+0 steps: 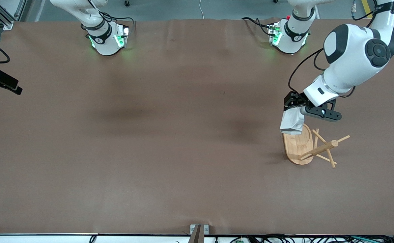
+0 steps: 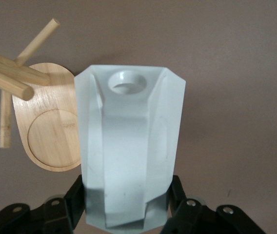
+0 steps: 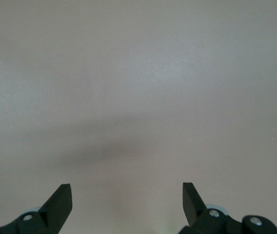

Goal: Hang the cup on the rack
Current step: 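Lower the cup with the left gripper, aligning its handle hole with a peg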

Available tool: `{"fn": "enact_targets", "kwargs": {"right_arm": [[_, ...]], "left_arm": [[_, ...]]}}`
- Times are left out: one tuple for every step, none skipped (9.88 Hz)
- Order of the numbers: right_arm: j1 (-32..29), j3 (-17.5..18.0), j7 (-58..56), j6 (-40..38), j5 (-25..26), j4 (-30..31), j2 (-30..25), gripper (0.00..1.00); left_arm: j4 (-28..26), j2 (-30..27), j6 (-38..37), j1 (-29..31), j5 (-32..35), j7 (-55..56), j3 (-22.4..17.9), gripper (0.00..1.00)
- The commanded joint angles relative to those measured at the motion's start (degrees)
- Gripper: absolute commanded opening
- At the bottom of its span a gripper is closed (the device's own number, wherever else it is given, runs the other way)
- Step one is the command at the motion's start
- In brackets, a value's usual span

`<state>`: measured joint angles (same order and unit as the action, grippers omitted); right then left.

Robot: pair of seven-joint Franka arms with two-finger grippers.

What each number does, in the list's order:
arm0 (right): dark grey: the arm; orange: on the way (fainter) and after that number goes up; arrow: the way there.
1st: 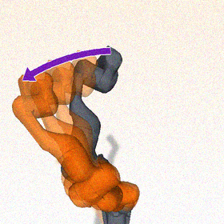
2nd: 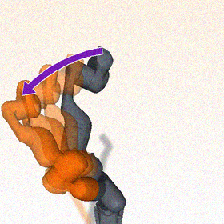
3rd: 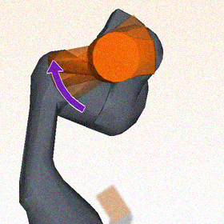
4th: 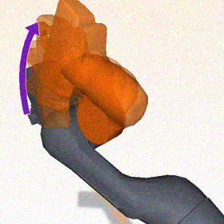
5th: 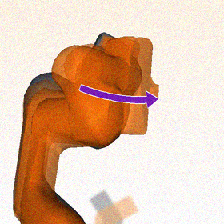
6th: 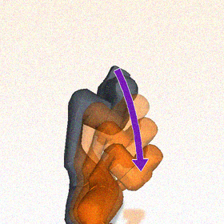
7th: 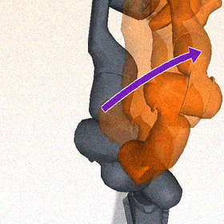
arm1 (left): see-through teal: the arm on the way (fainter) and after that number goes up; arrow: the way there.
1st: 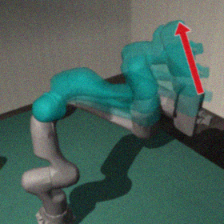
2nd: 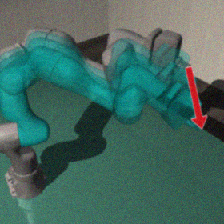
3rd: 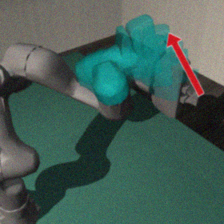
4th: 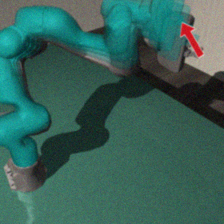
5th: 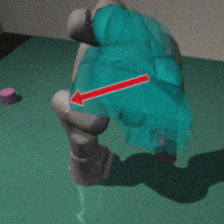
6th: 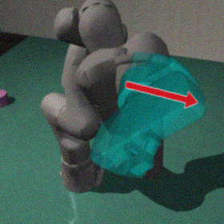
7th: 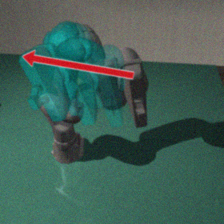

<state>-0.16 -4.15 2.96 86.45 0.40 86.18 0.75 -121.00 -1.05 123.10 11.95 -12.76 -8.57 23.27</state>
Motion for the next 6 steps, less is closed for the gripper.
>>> {"fn": "enact_targets", "kwargs": {"right_arm": [[-0.6,0.1,-0.8,-0.1,-0.8,0.7,-0.7,1.00],[-0.6,0.1,-0.7,-0.1,-0.8,0.7,-0.7,1.00],[-0.7,0.1,-0.7,-0.2,-0.8,0.7,-0.7,1.00],[-0.6,0.1,-0.6,-0.1,-0.8,0.7,-0.7,1.00],[-0.6,0.1,-0.6,-0.1,-0.8,0.6,-0.7,1.00],[-0.6,0.1,-0.7,-0.1,-0.8,0.6,-0.7,1.00]], "left_arm": [[-2.7,0.6,2.4,-0.3,-1.0,-4.0,-1.3,0.22],[-3.7,0.9,3.9,-0.2,-1.0,-4.1,-1.3,0.22],[-4.5,1.0,5.6,-0.2,-1.0,-5.0,-1.3,0.22],[-4.3,1.4,5.7,-0.2,-1.0,-5.8,-1.4,0.22],[-4.2,1.4,5.7,-0.2,-1.0,-6.4,-1.6,0.22],[-4.2,1.7,5.7,-0.2,-1.0,-7.3,-2.3,0.22]]}}
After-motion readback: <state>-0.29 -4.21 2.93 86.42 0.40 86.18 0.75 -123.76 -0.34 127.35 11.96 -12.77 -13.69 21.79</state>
